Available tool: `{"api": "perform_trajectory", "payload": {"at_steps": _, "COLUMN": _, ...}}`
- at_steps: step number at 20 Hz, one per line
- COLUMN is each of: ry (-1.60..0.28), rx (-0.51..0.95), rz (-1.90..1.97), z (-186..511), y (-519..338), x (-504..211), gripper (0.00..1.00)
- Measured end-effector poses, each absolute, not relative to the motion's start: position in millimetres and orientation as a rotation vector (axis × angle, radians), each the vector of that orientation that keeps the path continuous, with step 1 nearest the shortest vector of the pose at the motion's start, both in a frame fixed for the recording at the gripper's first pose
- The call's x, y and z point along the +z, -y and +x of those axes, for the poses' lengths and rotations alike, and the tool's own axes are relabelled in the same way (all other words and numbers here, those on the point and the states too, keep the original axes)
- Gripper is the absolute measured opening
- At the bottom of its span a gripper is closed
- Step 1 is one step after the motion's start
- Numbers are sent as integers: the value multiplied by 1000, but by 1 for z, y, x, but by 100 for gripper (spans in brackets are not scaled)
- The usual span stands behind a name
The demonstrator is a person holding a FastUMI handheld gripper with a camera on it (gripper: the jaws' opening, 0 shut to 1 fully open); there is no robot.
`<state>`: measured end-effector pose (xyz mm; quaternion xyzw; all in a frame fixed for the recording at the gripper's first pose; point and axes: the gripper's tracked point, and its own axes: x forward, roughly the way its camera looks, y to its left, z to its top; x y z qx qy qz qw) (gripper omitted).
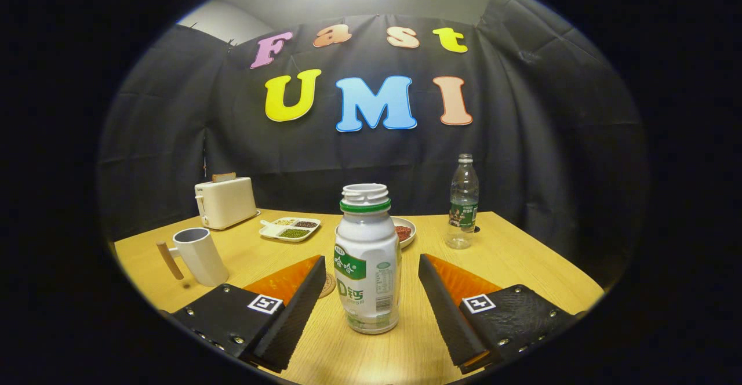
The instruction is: Take the bottle from table, then pour the juice into the cup, finally place the bottle on the coaster
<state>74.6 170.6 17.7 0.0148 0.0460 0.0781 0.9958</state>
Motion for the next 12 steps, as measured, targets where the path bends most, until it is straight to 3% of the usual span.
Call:
{"api": "perform_trajectory", "payload": {"at_steps": 5, "ry": -132, "rx": 145, "rz": 18, "z": 85, "y": -173, "x": 6, "gripper": 97}}
{"api": "perform_trajectory", "payload": {"at_steps": 8, "ry": -143, "rx": 138, "rz": 41, "z": 90, "y": -172, "x": -1, "gripper": 89}}
{"api": "perform_trajectory", "payload": {"at_steps": 9, "ry": -146, "rx": 138, "rz": 50, "z": 93, "y": -171, "x": -2, "gripper": 81}}
{"api": "perform_trajectory", "payload": {"at_steps": 12, "ry": -148, "rx": 134, "rz": 41, "z": 90, "y": -171, "x": -3, "gripper": 78}}
